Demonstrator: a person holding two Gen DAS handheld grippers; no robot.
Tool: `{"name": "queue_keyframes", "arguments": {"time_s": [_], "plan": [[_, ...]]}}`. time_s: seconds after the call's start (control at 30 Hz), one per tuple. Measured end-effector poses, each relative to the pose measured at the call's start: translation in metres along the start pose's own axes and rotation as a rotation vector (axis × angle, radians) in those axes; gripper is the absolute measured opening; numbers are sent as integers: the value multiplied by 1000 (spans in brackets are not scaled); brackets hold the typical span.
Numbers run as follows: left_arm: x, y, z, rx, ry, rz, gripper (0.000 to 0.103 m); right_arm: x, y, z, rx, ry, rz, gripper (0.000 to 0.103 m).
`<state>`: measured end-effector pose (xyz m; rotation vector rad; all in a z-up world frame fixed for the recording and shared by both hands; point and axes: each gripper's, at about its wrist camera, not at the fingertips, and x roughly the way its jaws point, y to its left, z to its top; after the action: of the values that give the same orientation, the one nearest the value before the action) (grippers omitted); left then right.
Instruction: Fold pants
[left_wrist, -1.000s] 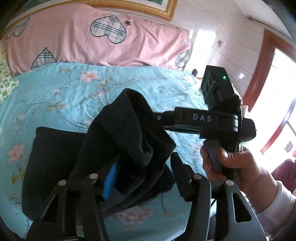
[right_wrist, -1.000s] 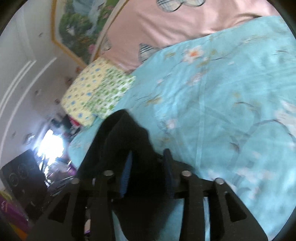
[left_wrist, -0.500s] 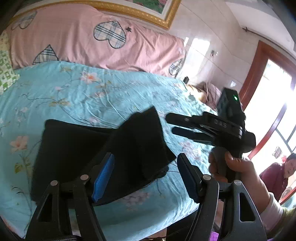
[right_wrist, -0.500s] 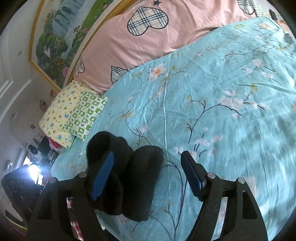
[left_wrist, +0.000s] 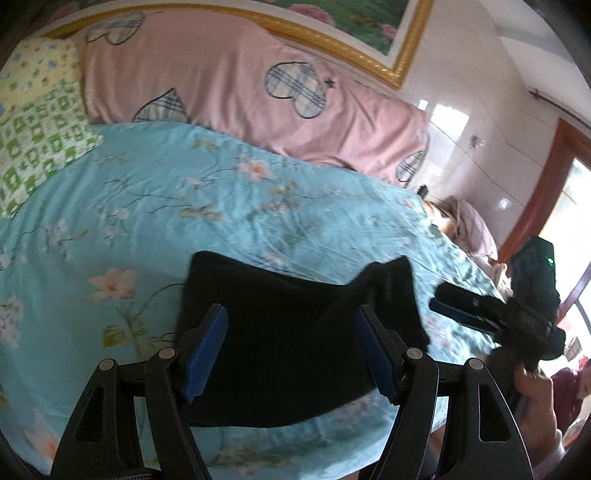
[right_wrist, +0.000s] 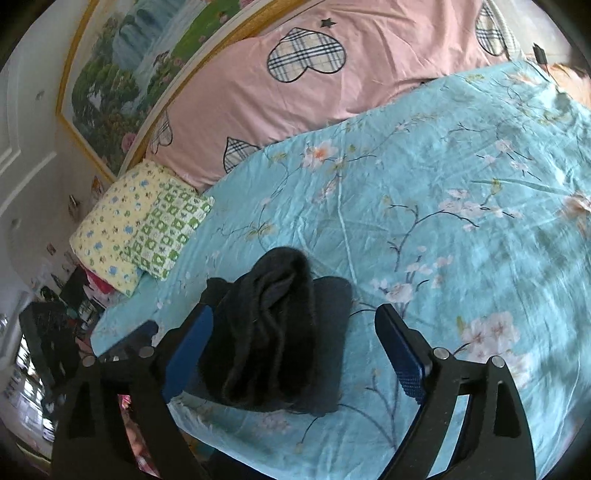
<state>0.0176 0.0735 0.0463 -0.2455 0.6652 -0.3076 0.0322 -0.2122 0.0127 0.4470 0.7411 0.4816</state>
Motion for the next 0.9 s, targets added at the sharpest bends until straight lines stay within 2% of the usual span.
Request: {"name": "queue_keyframes", "arguments": {"time_s": [0.3, 0.7, 0.8, 0.9], "plan": [[13, 28, 6, -34, 22, 59, 75, 11, 13, -12, -26, 29, -48, 93], [48, 40, 12, -27, 113, 37, 80, 21, 8, -21, 6, 68, -66, 93], [53, 45, 13, -49, 129, 5, 80, 25, 8, -22, 12, 79, -57, 93], [60, 49, 15, -79, 151, -69, 80, 30, 7, -24, 25, 88, -42, 93]]}}
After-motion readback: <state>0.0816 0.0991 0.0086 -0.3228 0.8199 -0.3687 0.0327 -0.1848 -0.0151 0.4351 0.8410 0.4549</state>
